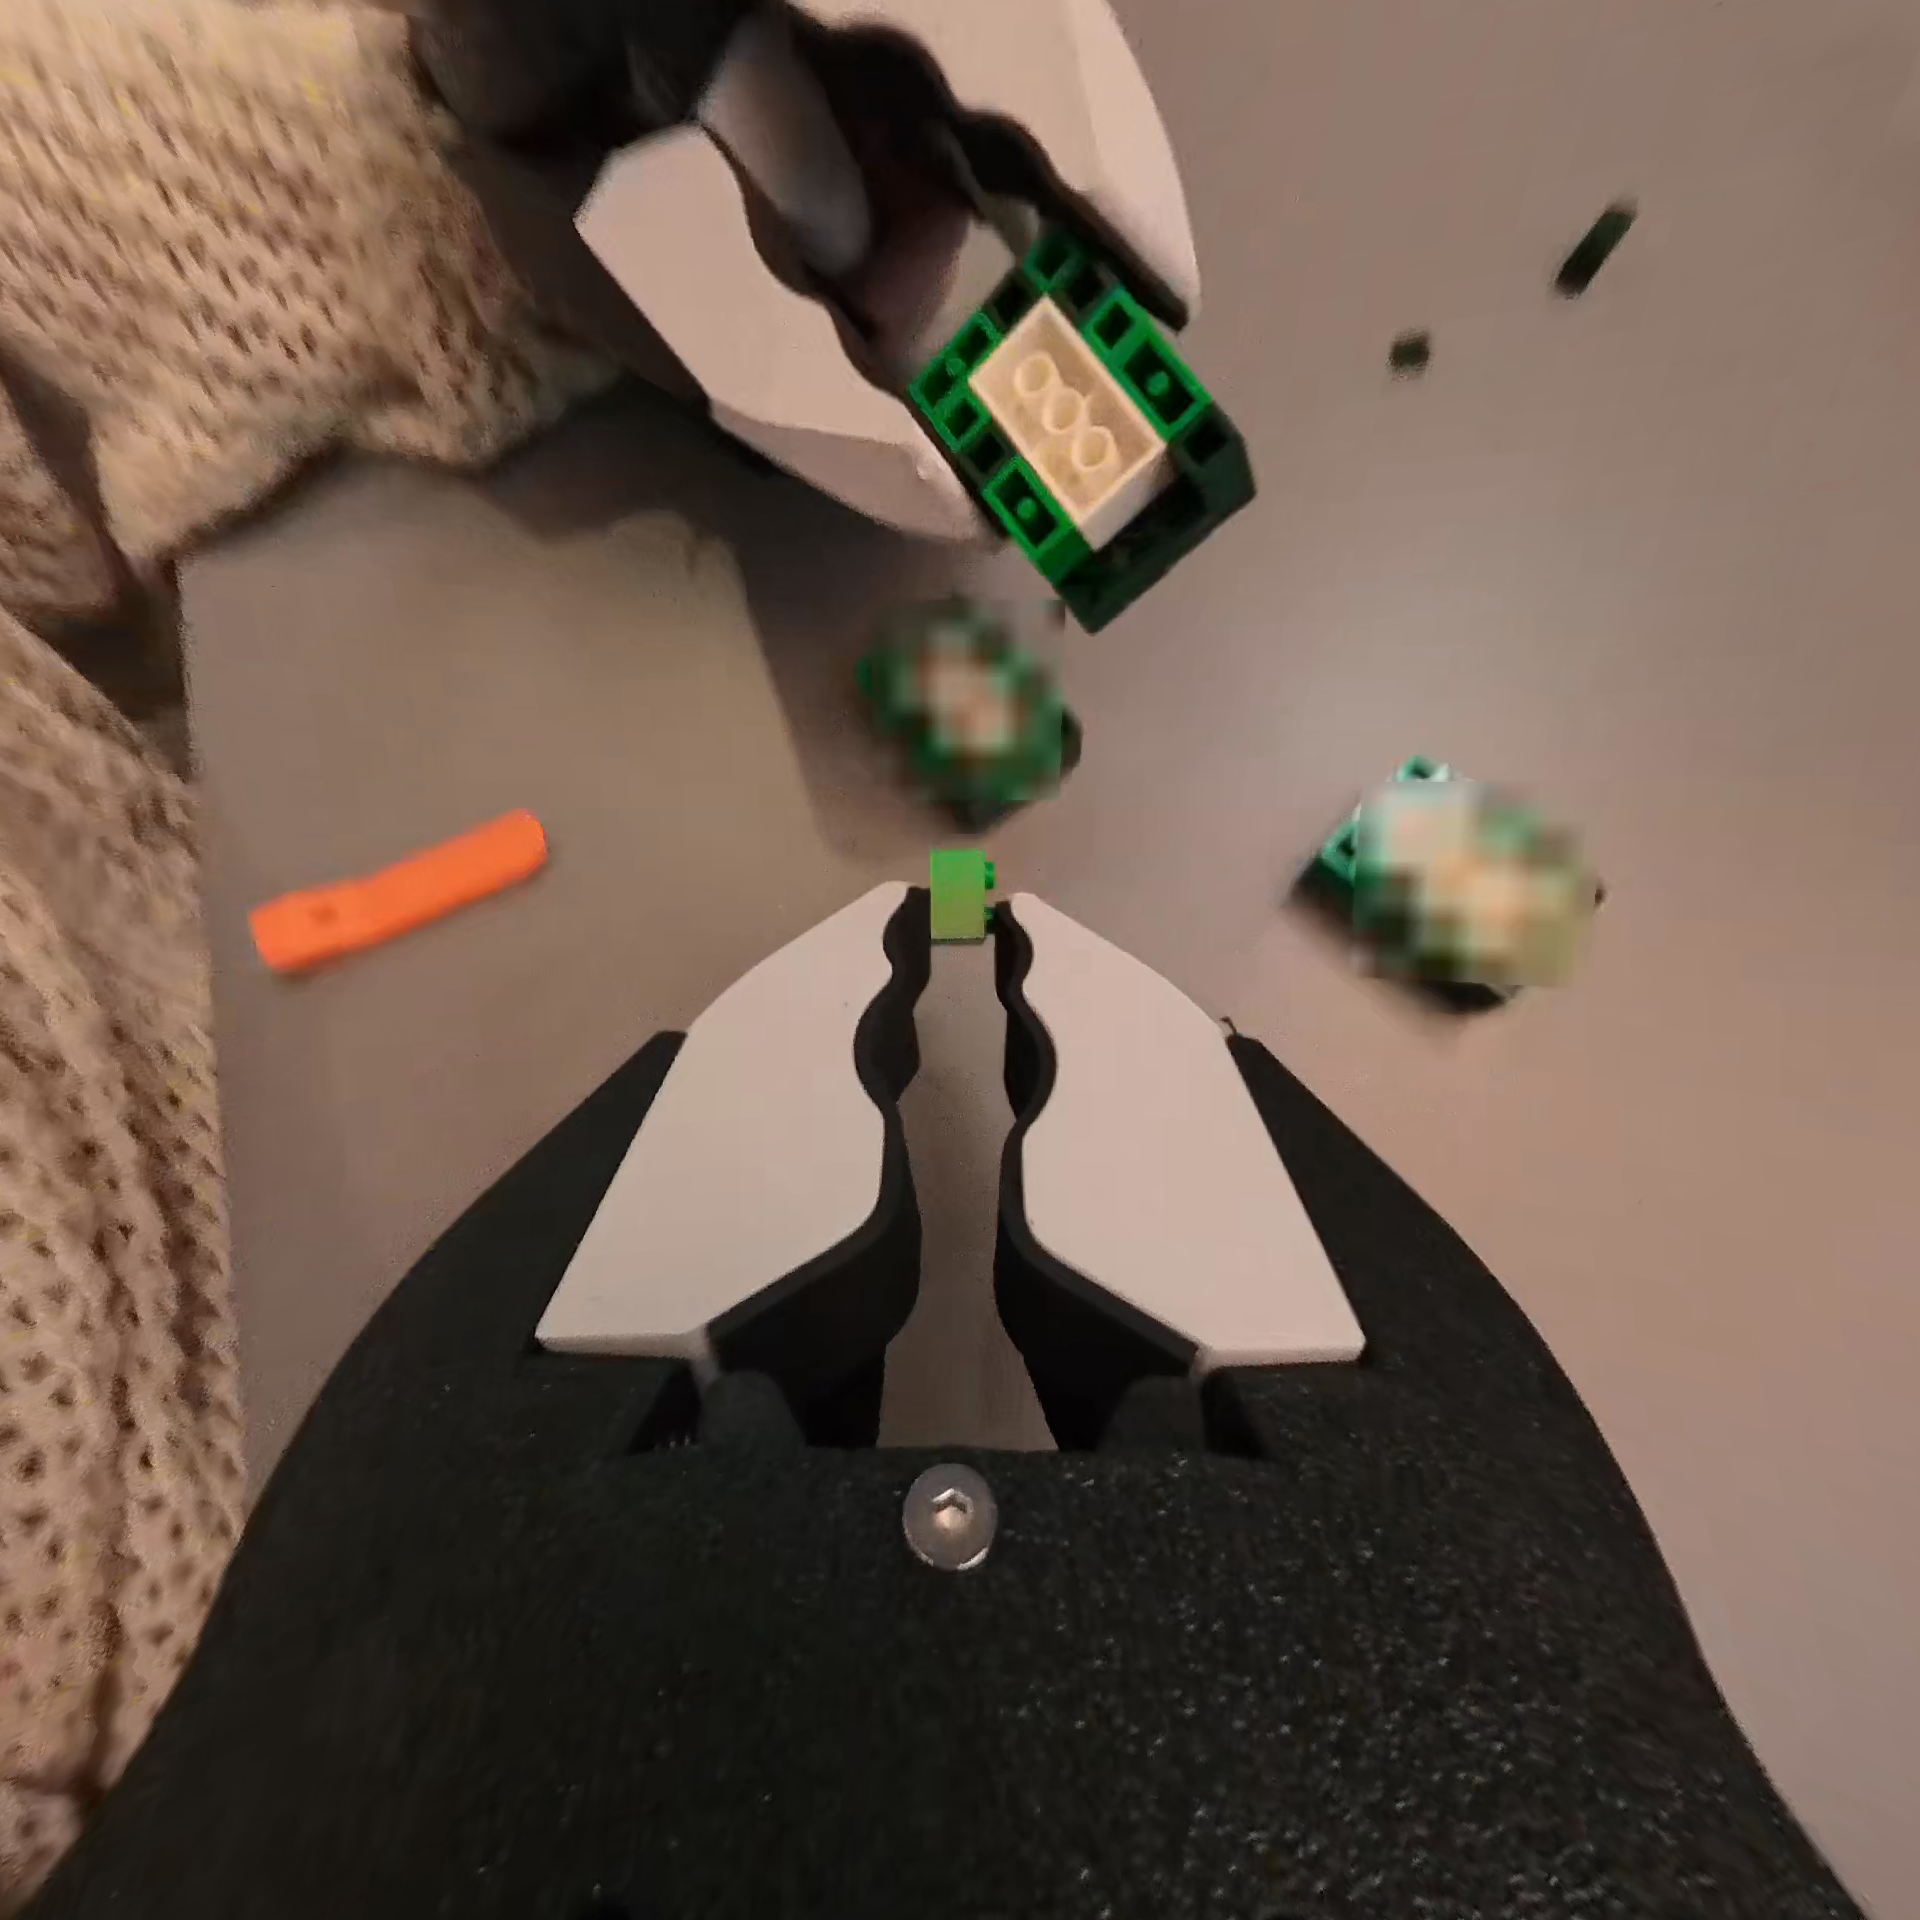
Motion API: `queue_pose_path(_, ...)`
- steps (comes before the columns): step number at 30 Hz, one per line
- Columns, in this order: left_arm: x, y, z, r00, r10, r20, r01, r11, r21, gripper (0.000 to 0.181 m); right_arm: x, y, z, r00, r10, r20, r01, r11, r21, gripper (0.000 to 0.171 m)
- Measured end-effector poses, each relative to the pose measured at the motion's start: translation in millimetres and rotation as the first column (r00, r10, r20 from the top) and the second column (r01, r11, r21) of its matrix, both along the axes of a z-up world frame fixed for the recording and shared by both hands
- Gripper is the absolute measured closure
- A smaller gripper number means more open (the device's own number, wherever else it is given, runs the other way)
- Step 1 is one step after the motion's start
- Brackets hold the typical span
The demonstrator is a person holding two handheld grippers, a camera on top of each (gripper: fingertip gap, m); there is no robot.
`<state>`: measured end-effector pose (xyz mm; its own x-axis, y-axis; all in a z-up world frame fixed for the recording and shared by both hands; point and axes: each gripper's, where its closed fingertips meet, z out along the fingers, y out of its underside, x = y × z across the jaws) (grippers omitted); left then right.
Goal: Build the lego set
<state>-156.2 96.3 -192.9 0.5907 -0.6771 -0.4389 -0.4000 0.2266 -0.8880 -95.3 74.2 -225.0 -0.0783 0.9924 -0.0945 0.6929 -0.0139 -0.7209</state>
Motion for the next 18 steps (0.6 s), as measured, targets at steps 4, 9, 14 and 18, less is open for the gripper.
queue_pose_path(4,23.1,-13.0,-7.0,0.996,-0.074,-0.050,0.074,0.997,-0.001,0.145,30.2,1.9,-28.0,0.995,-0.018,0.101,0.006,0.993,0.115,0.160)
queue_pose_path(9,22.3,-13.9,-4.3,0.997,-0.082,-0.003,0.082,0.996,-0.026,0.145,31.9,5.4,-27.6,0.998,-0.039,0.049,0.027,0.974,0.223,0.154)
queue_pose_path(14,20.2,-13.6,-3.2,0.997,-0.081,0.016,0.082,0.996,-0.040,0.145,34.8,-7.5,-15.9,0.998,0.061,0.007,-0.058,0.898,0.437,0.143)
queue_pose_path(18,20.4,-14.3,-4.0,0.996,-0.086,0.016,0.087,0.995,-0.049,0.145,37.6,-11.7,-27.8,0.996,0.036,0.078,-0.069,0.879,0.472,0.147)
